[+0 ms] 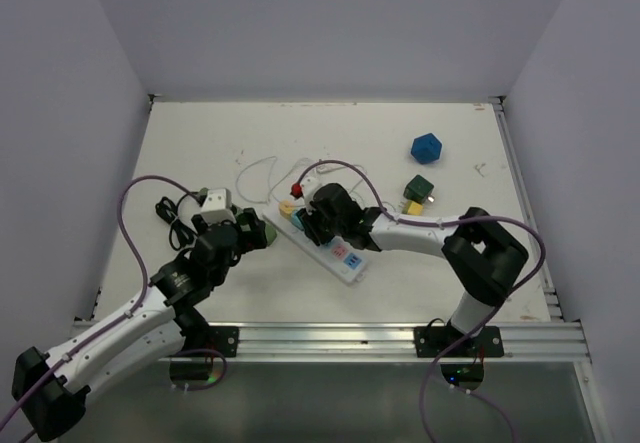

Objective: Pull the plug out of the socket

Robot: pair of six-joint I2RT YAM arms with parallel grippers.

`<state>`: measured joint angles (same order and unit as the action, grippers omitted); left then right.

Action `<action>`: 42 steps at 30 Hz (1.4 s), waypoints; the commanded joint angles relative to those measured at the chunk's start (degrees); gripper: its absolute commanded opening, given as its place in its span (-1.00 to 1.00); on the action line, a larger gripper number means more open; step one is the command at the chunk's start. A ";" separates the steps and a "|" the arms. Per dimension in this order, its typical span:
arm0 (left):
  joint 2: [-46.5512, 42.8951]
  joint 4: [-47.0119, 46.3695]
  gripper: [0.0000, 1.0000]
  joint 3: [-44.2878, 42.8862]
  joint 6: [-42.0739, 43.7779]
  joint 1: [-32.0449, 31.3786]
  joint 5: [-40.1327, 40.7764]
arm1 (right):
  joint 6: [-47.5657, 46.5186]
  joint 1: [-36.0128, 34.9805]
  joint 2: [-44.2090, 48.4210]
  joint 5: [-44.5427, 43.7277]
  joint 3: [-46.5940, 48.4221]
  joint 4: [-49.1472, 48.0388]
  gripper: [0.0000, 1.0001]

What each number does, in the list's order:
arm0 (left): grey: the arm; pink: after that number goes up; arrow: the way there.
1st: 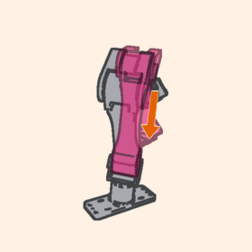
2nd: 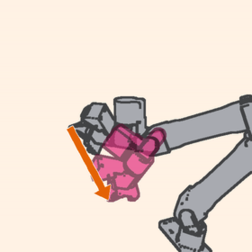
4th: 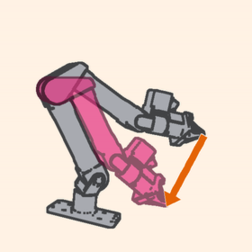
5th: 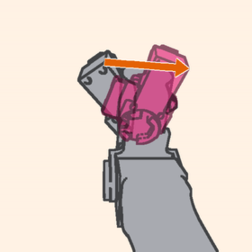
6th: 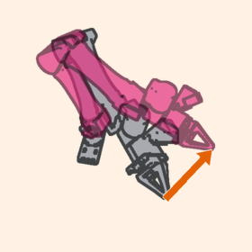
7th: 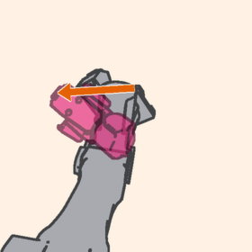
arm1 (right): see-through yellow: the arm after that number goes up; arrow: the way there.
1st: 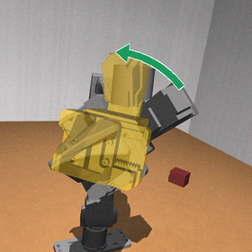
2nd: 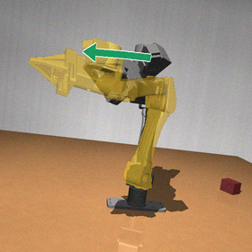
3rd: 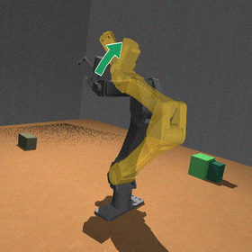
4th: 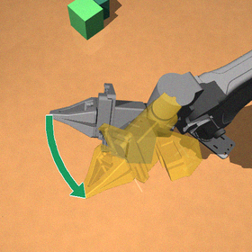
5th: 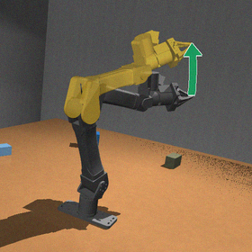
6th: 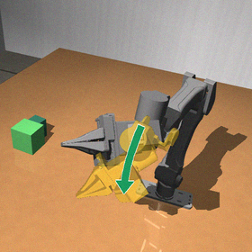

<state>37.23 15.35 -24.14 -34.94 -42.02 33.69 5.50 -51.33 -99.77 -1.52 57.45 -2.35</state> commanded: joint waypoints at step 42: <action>33.61 -36.62 0.77 5.51 -3.21 0.18 -14.80 | 2.59 2.38 21.98 -2.43 -13.86 -20.67 -1.00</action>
<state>68.99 -25.47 -20.93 -39.33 -41.85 19.68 5.93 -50.17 -81.67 0.78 41.76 -8.25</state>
